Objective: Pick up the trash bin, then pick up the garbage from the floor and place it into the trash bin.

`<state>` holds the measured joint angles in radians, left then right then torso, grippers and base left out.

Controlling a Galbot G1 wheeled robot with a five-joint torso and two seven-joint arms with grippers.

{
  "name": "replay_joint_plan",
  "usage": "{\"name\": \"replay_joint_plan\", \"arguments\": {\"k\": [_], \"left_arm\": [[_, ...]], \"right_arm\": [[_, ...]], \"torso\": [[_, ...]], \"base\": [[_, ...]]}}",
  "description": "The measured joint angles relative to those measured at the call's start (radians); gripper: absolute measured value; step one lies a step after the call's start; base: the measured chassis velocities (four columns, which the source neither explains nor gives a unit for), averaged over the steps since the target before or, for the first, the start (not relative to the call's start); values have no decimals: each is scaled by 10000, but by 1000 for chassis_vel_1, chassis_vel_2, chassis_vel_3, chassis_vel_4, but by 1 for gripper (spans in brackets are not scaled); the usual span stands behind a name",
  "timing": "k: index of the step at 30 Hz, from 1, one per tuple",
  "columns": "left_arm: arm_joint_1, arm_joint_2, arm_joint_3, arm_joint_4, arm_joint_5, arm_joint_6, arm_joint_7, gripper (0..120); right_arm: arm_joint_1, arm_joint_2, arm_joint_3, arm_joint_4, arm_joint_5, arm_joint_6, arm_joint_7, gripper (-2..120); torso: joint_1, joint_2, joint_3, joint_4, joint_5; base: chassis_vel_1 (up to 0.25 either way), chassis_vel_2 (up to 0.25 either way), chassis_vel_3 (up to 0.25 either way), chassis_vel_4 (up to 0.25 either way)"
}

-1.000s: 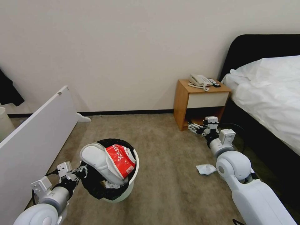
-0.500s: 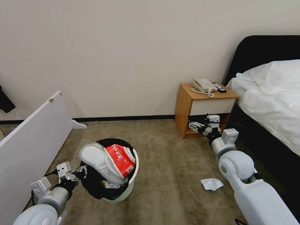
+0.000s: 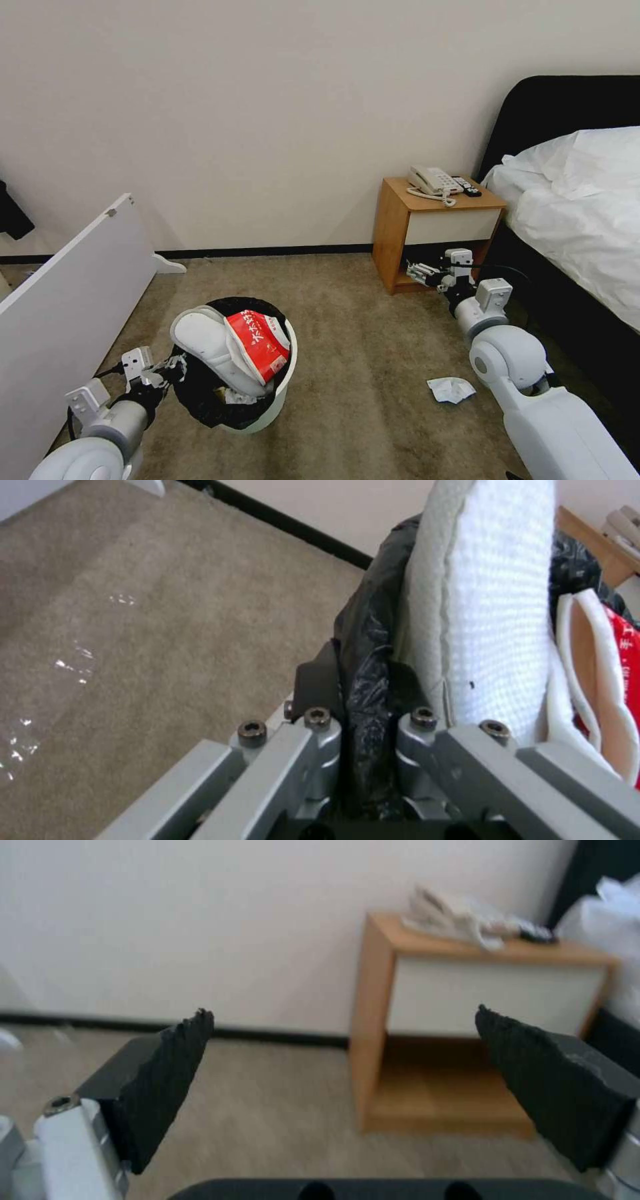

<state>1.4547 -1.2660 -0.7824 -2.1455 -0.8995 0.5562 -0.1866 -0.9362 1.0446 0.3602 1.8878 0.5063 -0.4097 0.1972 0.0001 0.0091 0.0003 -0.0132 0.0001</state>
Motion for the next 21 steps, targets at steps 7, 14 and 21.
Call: {"name": "replay_joint_plan", "arguments": {"k": [7,14,21], "left_arm": [[-15,16,-33,39,-37,0,2,4],[-49,29,-22,113,-68,-9,29,4],[-44,71,-61,130,-122,-17,53,4]], "right_arm": [[-360,-425,505,-61,-180,-1280,0,100],[-514,-706,935,-770,-350,-2208,-160,100],[-451,-619,1135,-1660,-226,-2626,-93,100]], "torso": [[0,0,0,-1,1],[0,1,1,0,1],[-1,2,1,1,1]], "base": [[0,0,0,0],[0,0,0,0],[0,0,0,0]]}}
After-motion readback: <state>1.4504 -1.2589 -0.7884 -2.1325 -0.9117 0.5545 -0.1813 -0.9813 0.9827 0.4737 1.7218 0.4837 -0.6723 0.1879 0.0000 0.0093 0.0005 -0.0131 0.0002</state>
